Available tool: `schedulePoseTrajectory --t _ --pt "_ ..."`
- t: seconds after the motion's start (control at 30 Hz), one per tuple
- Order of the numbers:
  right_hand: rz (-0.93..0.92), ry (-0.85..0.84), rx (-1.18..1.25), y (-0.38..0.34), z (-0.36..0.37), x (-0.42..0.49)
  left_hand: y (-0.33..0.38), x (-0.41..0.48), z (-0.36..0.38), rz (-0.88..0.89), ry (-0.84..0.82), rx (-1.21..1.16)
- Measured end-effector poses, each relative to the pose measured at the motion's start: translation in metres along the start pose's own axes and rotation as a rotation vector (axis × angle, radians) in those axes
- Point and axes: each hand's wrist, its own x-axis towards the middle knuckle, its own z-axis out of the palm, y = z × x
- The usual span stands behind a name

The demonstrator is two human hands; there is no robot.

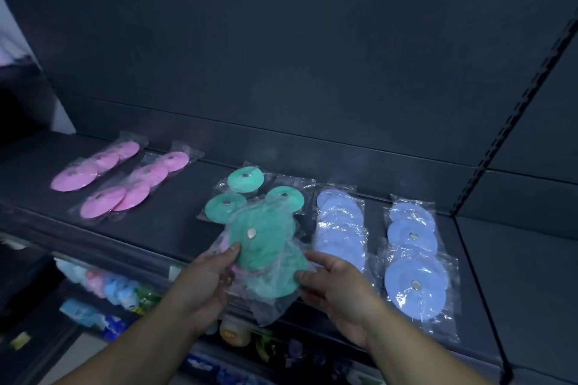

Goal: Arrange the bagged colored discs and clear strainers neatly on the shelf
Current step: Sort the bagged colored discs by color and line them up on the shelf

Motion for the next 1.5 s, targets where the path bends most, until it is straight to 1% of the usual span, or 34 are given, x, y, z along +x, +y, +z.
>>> schedulePoseTrajectory --t 0.1,0.2,0.27,0.37,0.47,0.57,0.67,0.7,0.73,0.77,0.8,0.9,0.93,1.03,1.07,1.13,1.2,1.27,1.3,1.4,1.5 --pt "0.022 -0.075 -0.045 0.002 -0.001 0.003 -0.001 -0.009 -0.006 0.033 0.079 -0.023" --pt "-0.023 -0.04 -0.115 -0.001 0.003 0.01 0.005 -0.016 -0.019 0.054 0.179 -0.056" --pt "-0.099 0.017 -0.228 -0.004 0.005 0.02 0.011 -0.021 -0.03 0.087 0.253 -0.108" --pt "-0.256 0.12 -0.466 -0.013 0.007 0.039 0.015 -0.03 -0.044 0.133 0.307 -0.147" --pt "-0.37 0.125 -0.73 -0.021 0.015 0.054 0.015 -0.042 -0.05 0.192 0.323 -0.109" --pt "-0.38 0.078 -0.942 -0.017 0.022 0.067 0.017 -0.051 -0.055 0.209 0.351 -0.093" --pt "-0.361 0.108 -1.309 -0.004 0.027 0.074 0.022 -0.056 -0.063 0.218 0.371 -0.088" --pt "-0.431 0.139 -1.419 0.001 0.028 0.075 0.024 -0.057 -0.066 0.225 0.379 -0.09" --pt "-0.565 0.162 -1.503 0.007 0.029 0.076 0.025 -0.058 -0.069 0.232 0.391 -0.089" --pt "-0.702 0.156 -1.555 0.012 0.031 0.076 0.026 -0.058 -0.071 0.235 0.397 -0.088" --pt "-0.79 0.115 -1.598 0.016 0.034 0.076 0.027 -0.058 -0.072 0.237 0.399 -0.085" --pt "-0.729 -0.112 -1.725 0.026 0.041 0.076 0.026 -0.055 -0.072 0.23 0.4 -0.071" --pt "-0.738 -0.107 -1.74 0.027 0.041 0.076 0.026 -0.055 -0.071 0.224 0.401 -0.075" --pt "-0.698 -0.029 -1.752 0.03 0.03 0.092 0.026 -0.05 -0.067 0.208 0.409 -0.1" --pt "-0.661 -0.058 -1.731 0.028 0.026 0.097 0.026 -0.049 -0.066 0.205 0.409 -0.102" --pt "-0.673 -0.086 -1.687 0.023 0.021 0.105 0.026 -0.045 -0.062 0.203 0.391 -0.113" --pt "-0.67 -0.052 -1.594 0.019 0.023 0.105 0.026 -0.041 -0.058 0.208 0.366 -0.11" --pt "-0.704 -0.033 -1.392 0.015 0.036 0.094 0.026 -0.035 -0.057 0.218 0.341 -0.067" --pt "-0.688 -0.046 -1.254 0.014 0.045 0.087 0.026 -0.031 -0.058 0.221 0.344 -0.033" --pt "-0.49 -0.163 -0.83 0.009 0.075 0.069 0.027 -0.02 -0.063 0.212 0.349 0.054" --pt "-0.3 -0.172 -0.611 0.013 0.094 0.069 0.033 -0.01 -0.068 0.152 0.312 0.108"
